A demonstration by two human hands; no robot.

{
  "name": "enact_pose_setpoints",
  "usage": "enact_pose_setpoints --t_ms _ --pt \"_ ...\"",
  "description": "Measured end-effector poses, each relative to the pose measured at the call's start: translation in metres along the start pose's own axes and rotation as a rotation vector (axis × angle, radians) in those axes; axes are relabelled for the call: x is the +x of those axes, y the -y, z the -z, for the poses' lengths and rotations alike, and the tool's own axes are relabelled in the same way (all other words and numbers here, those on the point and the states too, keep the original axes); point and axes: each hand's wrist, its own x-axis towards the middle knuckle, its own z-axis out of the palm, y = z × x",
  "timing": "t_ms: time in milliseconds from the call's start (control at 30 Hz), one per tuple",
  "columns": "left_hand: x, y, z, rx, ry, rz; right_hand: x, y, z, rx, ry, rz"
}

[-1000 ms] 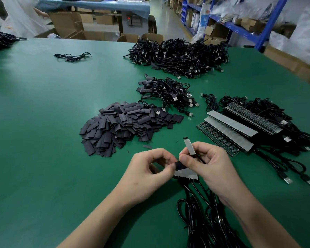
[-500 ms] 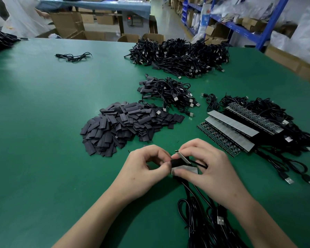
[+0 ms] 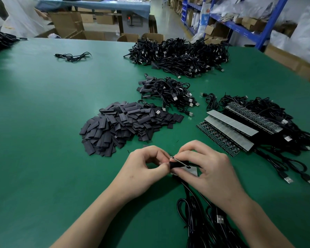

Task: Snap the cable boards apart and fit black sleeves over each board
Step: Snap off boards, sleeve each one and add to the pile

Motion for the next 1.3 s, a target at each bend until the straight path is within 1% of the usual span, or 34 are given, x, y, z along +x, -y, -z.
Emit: enact_pose_setpoints --t_ms 133,267,400,467,567,667,733,900,1067,1300 --pt "0.0 0.0 0.001 -0.027 0.019 0.02 0.0 -0.001 -0.001 0.049 -0.009 -0.021" --pt "-0.001 -0.004 0.0 -0.147 0.051 0.011 0.0 -0.001 -0.001 0.164 -0.053 -0.056" --pt "-0.003 -0.006 -0.002 -0.236 0.041 -0.023 0.002 0.003 0.001 0.331 -0.095 -0.17" --pt "-0.004 -0.007 -0.004 -0.236 0.04 -0.051 0.002 0.004 0.001 0.441 -0.107 -0.243" --pt "-0.005 -0.007 -0.01 -0.157 0.026 -0.128 0.004 0.007 -0.001 0.614 -0.089 -0.335" --pt "-0.005 -0.008 -0.013 -0.112 -0.011 -0.193 0.004 0.011 -0.004 0.793 -0.057 -0.396" --pt "-0.005 -0.008 -0.014 -0.111 -0.045 -0.23 0.005 0.011 -0.006 0.864 -0.035 -0.432" --pt "-0.006 -0.008 -0.019 -0.101 -0.128 -0.265 0.006 0.013 -0.005 0.935 0.025 -0.473" --pt "-0.006 -0.008 -0.021 -0.043 -0.162 -0.306 0.008 0.018 0.0 1.029 0.063 -0.453" --pt "-0.008 -0.009 -0.027 0.085 -0.232 -0.376 0.004 0.01 -0.004 1.018 0.089 -0.442"
